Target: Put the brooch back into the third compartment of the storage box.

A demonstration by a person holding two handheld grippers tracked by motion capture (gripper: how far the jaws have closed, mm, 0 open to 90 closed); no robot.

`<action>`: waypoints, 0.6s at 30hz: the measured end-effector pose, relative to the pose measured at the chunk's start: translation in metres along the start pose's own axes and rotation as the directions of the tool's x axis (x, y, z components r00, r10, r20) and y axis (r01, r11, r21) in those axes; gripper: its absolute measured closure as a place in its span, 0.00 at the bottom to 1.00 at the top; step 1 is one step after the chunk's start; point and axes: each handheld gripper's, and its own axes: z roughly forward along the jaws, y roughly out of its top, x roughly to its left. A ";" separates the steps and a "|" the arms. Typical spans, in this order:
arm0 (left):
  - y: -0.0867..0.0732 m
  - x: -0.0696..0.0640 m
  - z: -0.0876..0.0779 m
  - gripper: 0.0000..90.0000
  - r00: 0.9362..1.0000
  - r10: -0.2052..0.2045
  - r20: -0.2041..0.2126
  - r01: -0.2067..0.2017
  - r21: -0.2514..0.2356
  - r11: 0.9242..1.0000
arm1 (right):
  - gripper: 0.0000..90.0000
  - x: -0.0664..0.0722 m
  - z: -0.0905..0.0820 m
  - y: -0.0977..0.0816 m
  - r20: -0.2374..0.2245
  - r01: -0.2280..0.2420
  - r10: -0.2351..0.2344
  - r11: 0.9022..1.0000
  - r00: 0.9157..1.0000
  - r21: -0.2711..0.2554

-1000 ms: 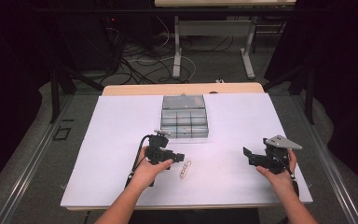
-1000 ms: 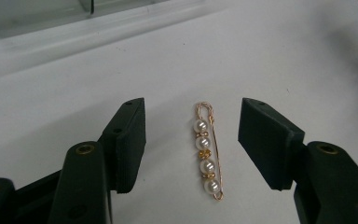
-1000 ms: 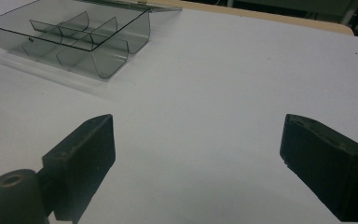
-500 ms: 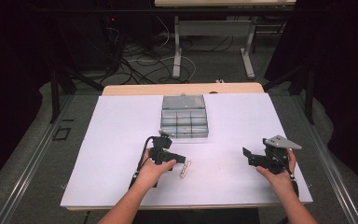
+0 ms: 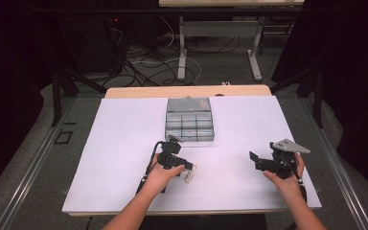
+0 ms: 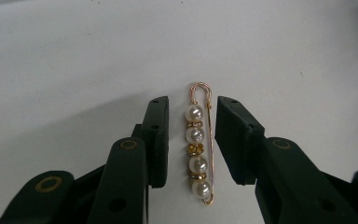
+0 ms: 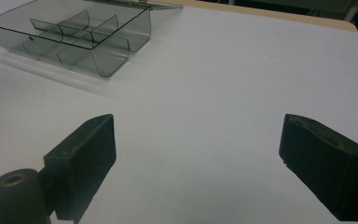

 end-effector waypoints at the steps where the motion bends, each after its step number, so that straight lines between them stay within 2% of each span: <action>1: 0.000 -0.001 0.001 0.74 1.000 -0.013 0.000 0.013 -0.001 1.000 | 0.12 0.000 0.000 0.000 -0.002 0.002 -0.002 1.000 1.000 -0.001; 5: 0.001 0.000 0.003 0.75 1.000 -0.004 0.003 0.004 0.014 1.000 | 0.12 0.000 0.000 0.000 -0.001 -0.001 0.001 1.000 1.000 -0.002; 11: 0.002 -0.001 0.007 0.77 1.000 -0.018 0.012 0.017 0.031 0.999 | 0.13 0.000 0.000 0.000 -0.003 0.001 -0.001 1.000 1.000 -0.001; 12: 0.002 0.000 0.008 0.77 1.000 -0.005 0.012 0.005 0.037 0.999 | 0.13 0.000 0.000 0.000 -0.003 0.002 -0.002 1.000 1.000 -0.001; 15: 0.002 -0.002 0.011 0.78 1.000 -0.015 0.012 0.014 0.043 0.999 | 0.13 0.000 0.000 0.000 -0.004 -0.001 0.001 1.000 1.000 0.000; 18: 0.003 -0.002 0.012 0.78 1.000 -0.002 0.009 0.002 0.050 0.999 | 0.14 0.000 0.000 0.000 -0.005 0.003 -0.003 1.000 1.000 0.001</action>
